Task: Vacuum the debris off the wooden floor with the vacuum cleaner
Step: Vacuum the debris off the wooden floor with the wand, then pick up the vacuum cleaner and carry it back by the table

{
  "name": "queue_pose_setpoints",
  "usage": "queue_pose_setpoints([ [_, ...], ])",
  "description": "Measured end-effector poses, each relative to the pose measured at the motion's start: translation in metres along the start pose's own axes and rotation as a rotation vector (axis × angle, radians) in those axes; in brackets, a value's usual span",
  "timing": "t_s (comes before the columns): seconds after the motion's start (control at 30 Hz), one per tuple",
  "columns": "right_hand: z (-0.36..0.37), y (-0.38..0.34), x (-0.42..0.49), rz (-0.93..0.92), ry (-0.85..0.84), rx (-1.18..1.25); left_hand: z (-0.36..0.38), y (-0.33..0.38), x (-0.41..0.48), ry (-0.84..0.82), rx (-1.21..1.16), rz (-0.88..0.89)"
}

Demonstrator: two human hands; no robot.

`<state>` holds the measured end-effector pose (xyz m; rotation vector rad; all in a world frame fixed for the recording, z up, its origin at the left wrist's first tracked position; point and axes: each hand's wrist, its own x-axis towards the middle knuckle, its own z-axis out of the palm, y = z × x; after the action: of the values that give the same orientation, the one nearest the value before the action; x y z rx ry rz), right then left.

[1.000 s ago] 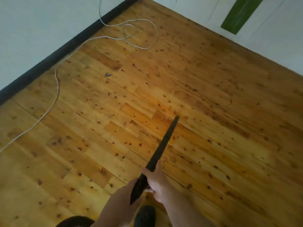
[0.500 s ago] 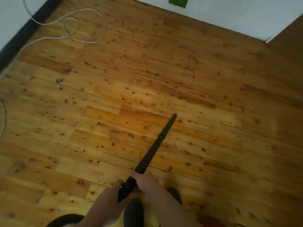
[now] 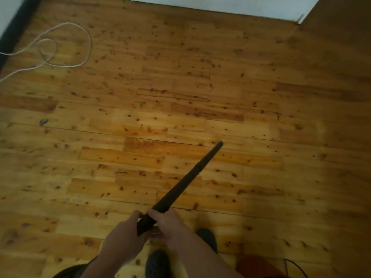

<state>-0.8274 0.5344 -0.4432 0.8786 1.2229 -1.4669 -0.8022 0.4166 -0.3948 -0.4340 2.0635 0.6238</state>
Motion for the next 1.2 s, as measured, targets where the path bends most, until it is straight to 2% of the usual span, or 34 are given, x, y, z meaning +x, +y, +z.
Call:
queue_pose_setpoints([
  [0.1, -0.014, -0.01, -0.006, 0.042, -0.012, 0.001, 0.004, 0.02, 0.003, 0.06, 0.03, -0.006],
  [0.33, -0.047, -0.03, -0.006, 0.136, -0.01, 0.013, 0.006, 0.058, 0.017, 0.054, 0.039, -0.051],
  [0.6, -0.082, -0.071, -0.004, 0.043, -0.139, -0.11, -0.022, 0.076, 0.056, 0.118, 0.174, -0.097],
  [0.8, -0.11, -0.076, -0.007, -0.108, -0.165, -0.144, -0.039, 0.057, 0.092, 0.18, 0.32, -0.12],
  [0.97, -0.131, -0.058, 0.011, -0.099, -0.114, -0.138, -0.031, 0.028, 0.116, 0.356, 0.466, -0.14],
  [1.1, -0.15, -0.038, 0.034, -0.083, -0.038, -0.135, -0.024, 0.003, 0.148, 0.327, 0.562, -0.223],
  [1.2, -0.166, -0.014, 0.065, -0.033, 0.029, -0.122, -0.011, -0.022, 0.171, 0.289, 0.539, -0.286],
])
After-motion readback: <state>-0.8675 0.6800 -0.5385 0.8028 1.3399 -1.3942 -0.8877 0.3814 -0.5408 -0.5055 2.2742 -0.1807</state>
